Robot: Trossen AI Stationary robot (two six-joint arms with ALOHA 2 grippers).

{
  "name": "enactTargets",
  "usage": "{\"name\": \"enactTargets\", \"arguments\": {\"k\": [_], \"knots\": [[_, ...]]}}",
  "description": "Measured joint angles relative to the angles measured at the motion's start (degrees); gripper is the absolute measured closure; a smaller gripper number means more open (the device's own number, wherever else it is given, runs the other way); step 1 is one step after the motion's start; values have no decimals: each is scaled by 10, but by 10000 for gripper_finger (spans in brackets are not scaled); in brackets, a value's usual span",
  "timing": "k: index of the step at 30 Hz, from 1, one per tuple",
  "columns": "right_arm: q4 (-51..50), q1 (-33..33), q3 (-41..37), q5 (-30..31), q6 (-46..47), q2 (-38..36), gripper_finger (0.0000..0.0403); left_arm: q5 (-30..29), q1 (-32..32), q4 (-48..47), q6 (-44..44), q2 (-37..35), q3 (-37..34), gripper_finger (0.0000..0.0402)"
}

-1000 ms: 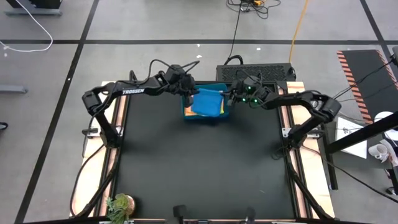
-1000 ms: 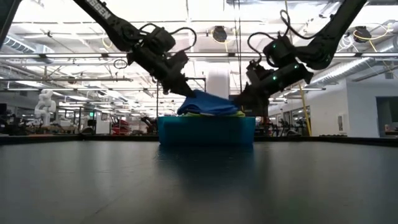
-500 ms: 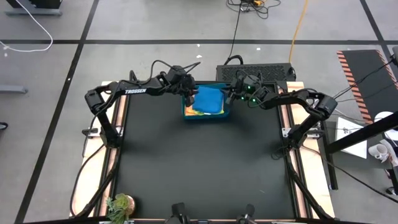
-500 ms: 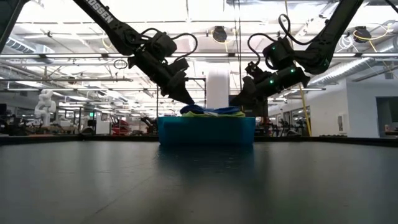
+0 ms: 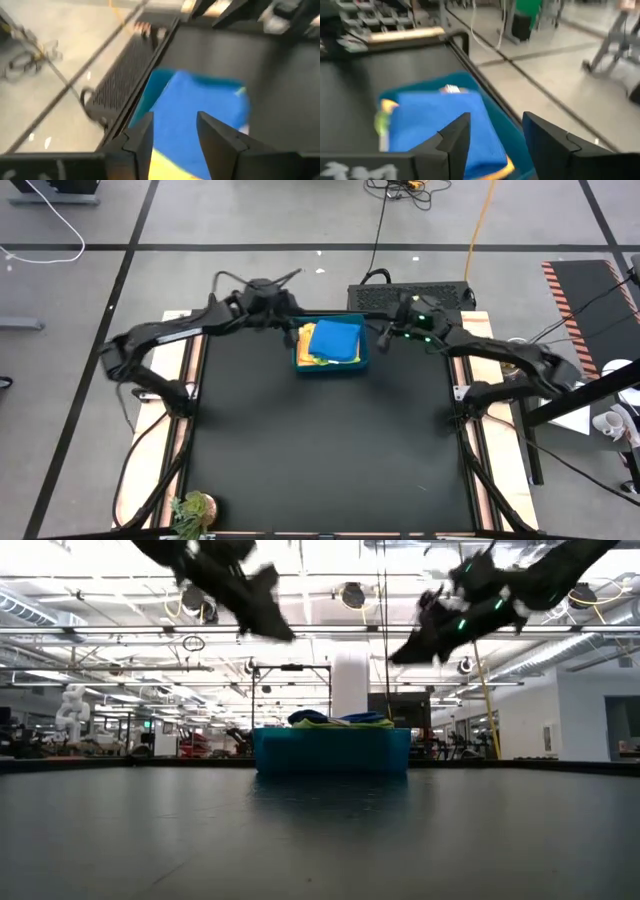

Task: Fold microfiber towels
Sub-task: Return to Home Position

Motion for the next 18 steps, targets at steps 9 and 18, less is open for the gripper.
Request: {"name": "enactTargets", "arguments": {"k": [9, 18], "knots": [[-157, 89, -50, 0, -14, -288, 281, -102, -166, -10, 1, -206, -69, 372], [-251, 202, -136, 62, 18, -516, 350, -165, -308, 70, -50, -397, -226, 389]]}}
